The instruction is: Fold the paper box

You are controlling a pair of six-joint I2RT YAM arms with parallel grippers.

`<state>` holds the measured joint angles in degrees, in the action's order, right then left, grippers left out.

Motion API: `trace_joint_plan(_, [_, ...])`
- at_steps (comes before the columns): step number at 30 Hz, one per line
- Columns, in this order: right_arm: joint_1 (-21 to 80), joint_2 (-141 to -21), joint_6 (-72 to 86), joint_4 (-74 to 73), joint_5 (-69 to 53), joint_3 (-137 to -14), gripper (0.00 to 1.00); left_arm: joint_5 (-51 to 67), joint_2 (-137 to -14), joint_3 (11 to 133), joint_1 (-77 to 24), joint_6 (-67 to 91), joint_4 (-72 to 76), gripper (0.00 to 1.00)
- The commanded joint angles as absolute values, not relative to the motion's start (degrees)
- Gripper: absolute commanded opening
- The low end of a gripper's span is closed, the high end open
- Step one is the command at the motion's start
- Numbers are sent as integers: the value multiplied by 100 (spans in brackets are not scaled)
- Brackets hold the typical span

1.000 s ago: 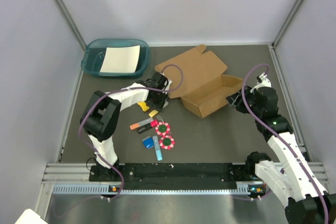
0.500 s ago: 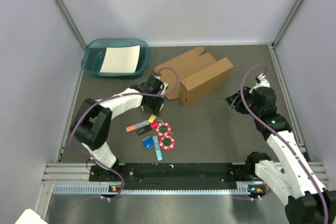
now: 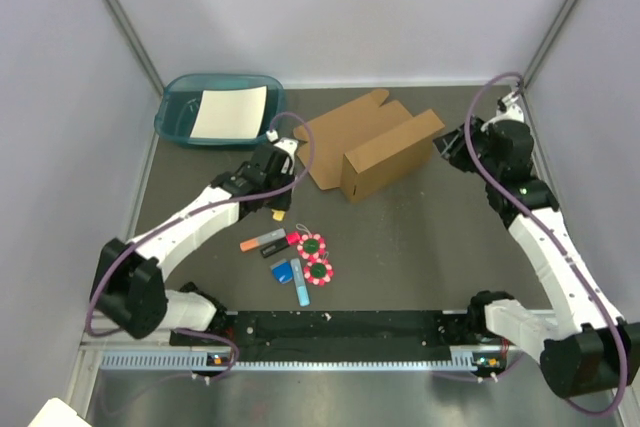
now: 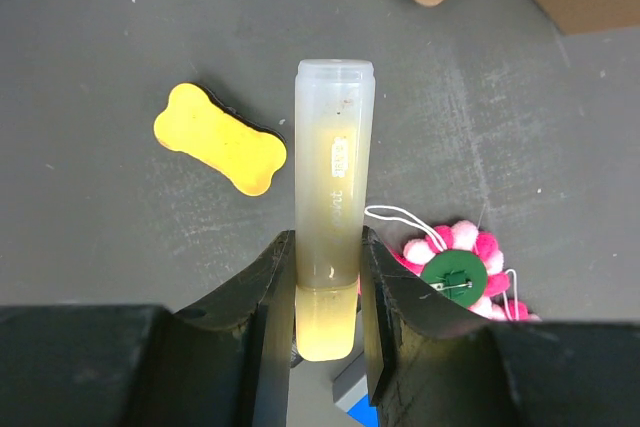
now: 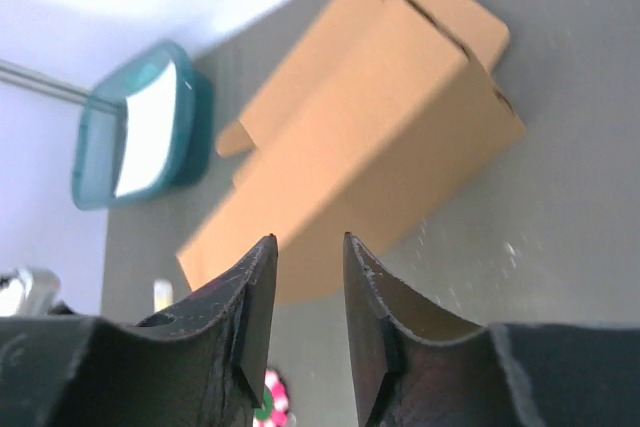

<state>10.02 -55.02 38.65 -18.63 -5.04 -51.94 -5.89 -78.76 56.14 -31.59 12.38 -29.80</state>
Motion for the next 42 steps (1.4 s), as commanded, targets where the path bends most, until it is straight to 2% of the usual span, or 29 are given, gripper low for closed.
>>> trace_joint_plan(1, [1072,-6581,4087,-941,-553,-6429,30,-686,-7296,5406,-3155,1555,-2497,0])
trace_joint_plan(2, [1107,-6827,4087,-932,-615,-6668,26,-642,-7182,5397,-3155,1599,-2453,0])
trace_joint_plan(4, [1160,-7626,3921,-1002,-790,-7378,25,-554,-7023,5370,-3155,1679,-2312,0])
trace_joint_plan(11, [1415,-9684,3174,-2266,-976,-9551,29,-334,-6680,5309,-3164,1696,-2057,0])
trace_joint_plan(16, [1880,-10871,2348,-3768,-21,-11281,29,-290,-6487,5195,-3164,1705,-2092,0])
trace_joint_plan(18, [1960,-11109,2154,-4086,263,-11373,29,-307,-6373,5046,-3164,1740,-2022,0])
trace_joint_plan(24, [2092,-11040,2030,-4236,624,-10812,29,-308,-6249,4974,-3164,1793,-1776,0])
trace_joint_plan(36, [2215,-9116,2618,-3595,958,-7501,28,139,-6495,4974,-3287,2443,-766,0])
trace_joint_plan(38, [2224,-8660,2707,-3384,932,-7156,29,307,-6495,5001,-3392,2505,-309,0])
trace_joint_plan(42, [2215,-8350,2804,-3313,722,-6733,29,221,-6661,5455,-4242,2312,307,0])
